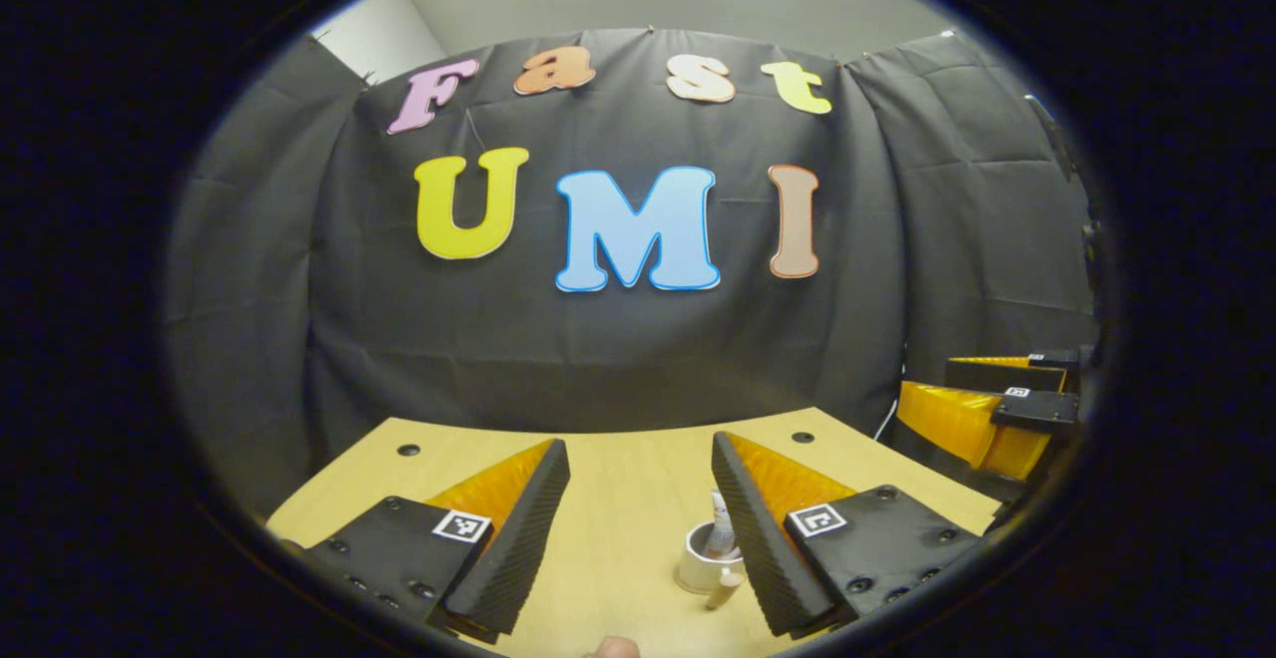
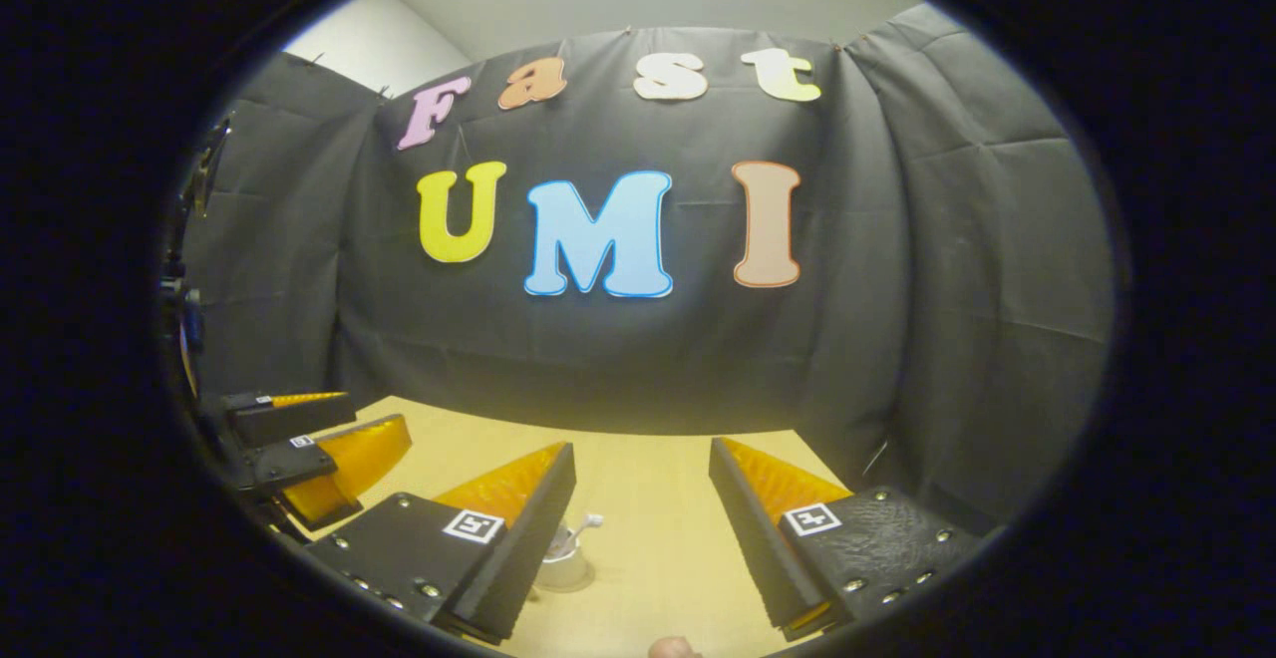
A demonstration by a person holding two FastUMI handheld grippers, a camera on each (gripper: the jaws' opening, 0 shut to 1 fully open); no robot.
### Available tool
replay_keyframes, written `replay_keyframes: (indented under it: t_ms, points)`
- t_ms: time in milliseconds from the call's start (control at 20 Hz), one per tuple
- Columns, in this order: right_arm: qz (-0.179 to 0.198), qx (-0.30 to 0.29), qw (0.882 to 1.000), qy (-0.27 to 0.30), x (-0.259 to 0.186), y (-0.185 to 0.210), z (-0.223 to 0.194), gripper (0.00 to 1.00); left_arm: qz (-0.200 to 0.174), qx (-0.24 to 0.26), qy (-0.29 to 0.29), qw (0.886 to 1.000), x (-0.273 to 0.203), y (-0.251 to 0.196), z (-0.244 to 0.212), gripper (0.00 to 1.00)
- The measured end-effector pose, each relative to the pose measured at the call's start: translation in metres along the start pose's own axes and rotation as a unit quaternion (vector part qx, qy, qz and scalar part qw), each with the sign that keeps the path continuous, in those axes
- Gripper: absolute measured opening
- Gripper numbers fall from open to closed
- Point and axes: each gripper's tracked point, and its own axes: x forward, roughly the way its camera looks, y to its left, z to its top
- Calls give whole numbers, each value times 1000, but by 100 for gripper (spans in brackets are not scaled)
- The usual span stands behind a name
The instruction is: Put the toothbrush and toothpaste on the desktop into the cup, then pick up the cup and place it on the coaster on the desktop.
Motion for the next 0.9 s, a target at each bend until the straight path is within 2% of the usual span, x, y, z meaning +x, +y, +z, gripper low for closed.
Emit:
replay_keyframes:
  t_ms: [450,500,550,900]
  points:
    - [-30,-16,999,-22,-8,1,18,87,-27,-6,-21,999,4,6,13,93]
    - [-34,-18,999,-25,-9,1,20,84,-27,-8,-19,999,5,6,11,93]
    - [-37,-20,999,-25,-9,1,20,87,-28,-9,-18,999,5,7,9,92]
    - [-34,-20,999,-26,-5,-17,21,87,-15,-18,-27,999,15,2,18,92]
